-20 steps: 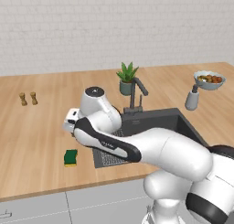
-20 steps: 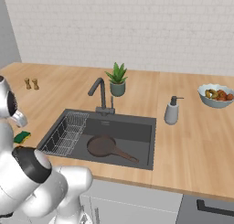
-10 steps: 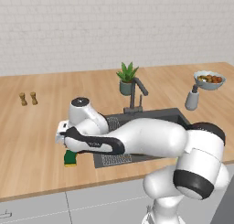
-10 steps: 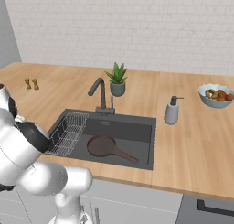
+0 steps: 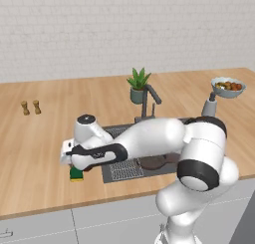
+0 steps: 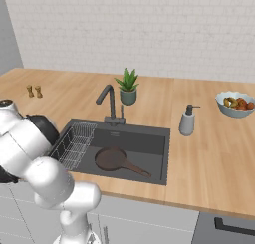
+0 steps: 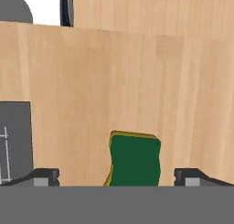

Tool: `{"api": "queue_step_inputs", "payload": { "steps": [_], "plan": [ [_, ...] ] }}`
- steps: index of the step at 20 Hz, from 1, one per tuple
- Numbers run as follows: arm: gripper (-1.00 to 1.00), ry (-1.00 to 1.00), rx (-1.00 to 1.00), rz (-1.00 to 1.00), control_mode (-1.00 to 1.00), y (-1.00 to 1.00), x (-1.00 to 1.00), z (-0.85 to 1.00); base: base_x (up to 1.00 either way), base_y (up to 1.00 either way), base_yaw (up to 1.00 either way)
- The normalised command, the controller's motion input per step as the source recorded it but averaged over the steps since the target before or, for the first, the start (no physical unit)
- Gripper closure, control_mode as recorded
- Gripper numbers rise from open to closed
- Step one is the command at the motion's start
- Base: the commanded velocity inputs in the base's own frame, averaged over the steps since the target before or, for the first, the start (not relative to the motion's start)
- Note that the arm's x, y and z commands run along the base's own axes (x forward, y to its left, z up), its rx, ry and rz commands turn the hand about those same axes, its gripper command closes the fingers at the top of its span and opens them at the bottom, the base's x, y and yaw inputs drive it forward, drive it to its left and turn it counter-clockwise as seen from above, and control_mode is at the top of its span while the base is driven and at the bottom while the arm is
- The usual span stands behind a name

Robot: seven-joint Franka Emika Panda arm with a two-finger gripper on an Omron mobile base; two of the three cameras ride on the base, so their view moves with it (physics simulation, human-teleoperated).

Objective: Pick the pan and sponge and place them into the sink. Then turn on the water.

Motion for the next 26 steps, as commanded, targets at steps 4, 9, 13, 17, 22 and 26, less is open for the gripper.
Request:
{"api": "queue_step_inputs", "payload": {
  "steps": [4,9,13,17,22,26],
  "plan": [
    [-1.00,0.00,-0.01,0.03,-1.00,0.23,0.15,-0.38,0.00,0.00,0.00],
    [-1.00,0.00,0.00,0.03,-1.00,0.11,0.18,-0.37,0.00,0.00,0.00],
    [-1.00,0.00,-0.02,0.03,-1.00,0.15,0.19,-0.30,0.00,0.00,0.00],
    [-1.00,0.00,-0.04,0.03,-1.00,0.23,0.23,-0.31,0.00,0.00,0.00],
    [-1.00,0.00,-0.07,0.03,-1.00,0.28,0.20,-0.34,0.00,0.00,0.00],
    [1.00,0.00,-0.05,0.02,-1.00,0.22,0.09,-0.43,0.00,0.00,0.00]
  ]
}}
